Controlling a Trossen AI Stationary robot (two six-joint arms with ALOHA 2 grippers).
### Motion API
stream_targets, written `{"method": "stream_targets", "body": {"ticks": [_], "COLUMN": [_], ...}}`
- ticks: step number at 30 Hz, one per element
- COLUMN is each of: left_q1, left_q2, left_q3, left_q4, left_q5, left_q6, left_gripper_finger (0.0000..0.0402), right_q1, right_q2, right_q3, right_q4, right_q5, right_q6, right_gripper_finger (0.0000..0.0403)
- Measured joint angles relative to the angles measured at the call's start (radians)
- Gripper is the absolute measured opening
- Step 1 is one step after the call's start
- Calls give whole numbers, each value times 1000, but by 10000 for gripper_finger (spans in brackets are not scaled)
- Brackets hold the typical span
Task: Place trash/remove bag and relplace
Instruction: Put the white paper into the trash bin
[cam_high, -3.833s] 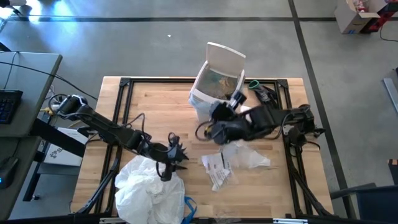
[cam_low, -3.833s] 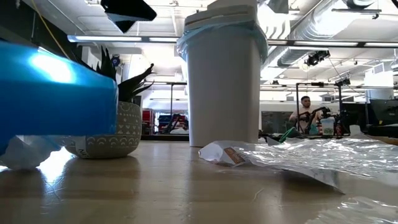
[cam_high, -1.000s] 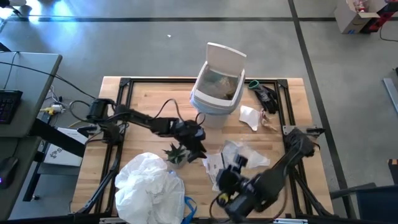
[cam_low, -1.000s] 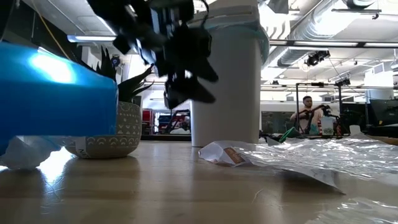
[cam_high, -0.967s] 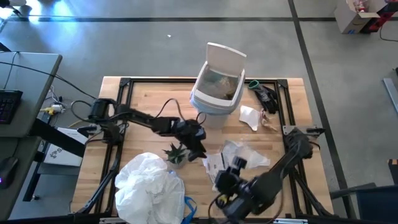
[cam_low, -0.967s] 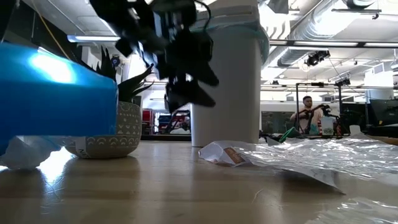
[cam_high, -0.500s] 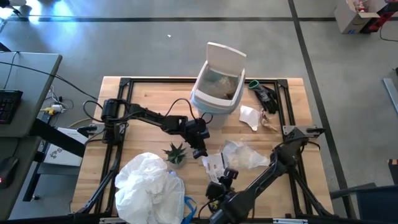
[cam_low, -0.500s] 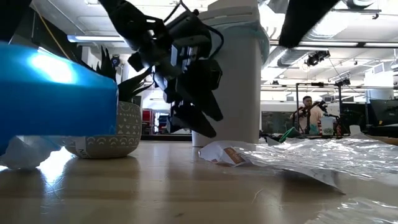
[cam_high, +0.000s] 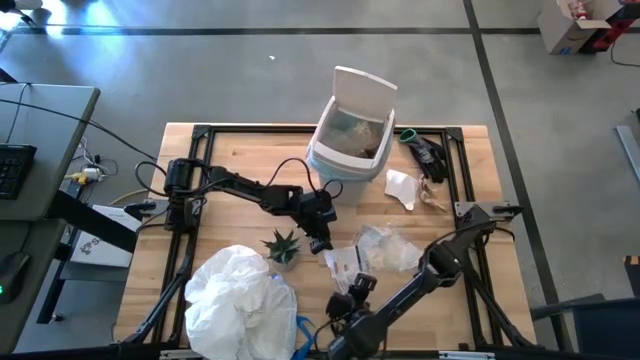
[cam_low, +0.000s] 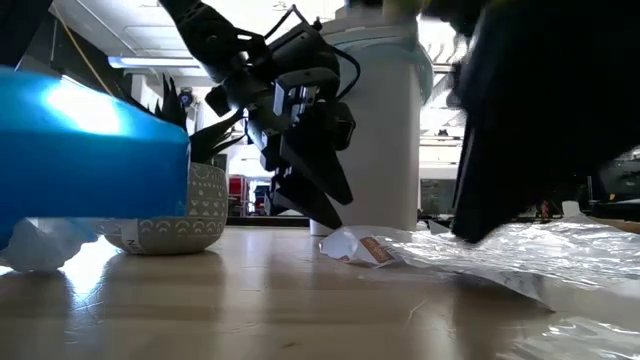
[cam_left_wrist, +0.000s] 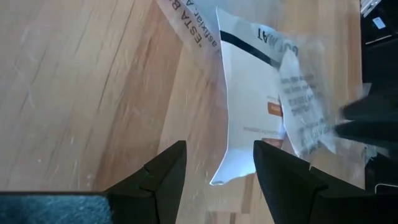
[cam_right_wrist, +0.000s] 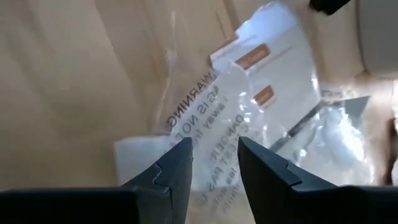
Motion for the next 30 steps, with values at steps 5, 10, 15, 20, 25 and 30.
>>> {"method": "stream_targets", "body": {"ticks": [5, 10, 15, 20, 25, 30], "left_q1": [0, -1, -1, -1, 0, -2], "left_q2": [0, 0, 0, 0, 14, 83], "left_q3": [0, 0, 0, -1, -4, -3], "left_q4": [-10, -13, -13, -22, 4, 111], "left_q5": [2, -27, -64, -105, -98, -29], "left_q6": [0, 1, 13, 33, 68, 37], "left_gripper_finger": [170, 170, 170, 170, 170, 170], "right_q1": [-44, -75, -89, -90, -85, -86], "right_q2": [28, 41, 41, 41, 41, 41], "right_q3": [0, 0, 1, 1, 1, 1], "right_q4": [15, 57, 107, 105, 105, 105], "right_q5": [-46, -20, 7, 6, 6, 5], "right_q6": [-33, -78, -105, -105, -105, -105], "right_gripper_finger": [114, 114, 114, 114, 114, 114]}}
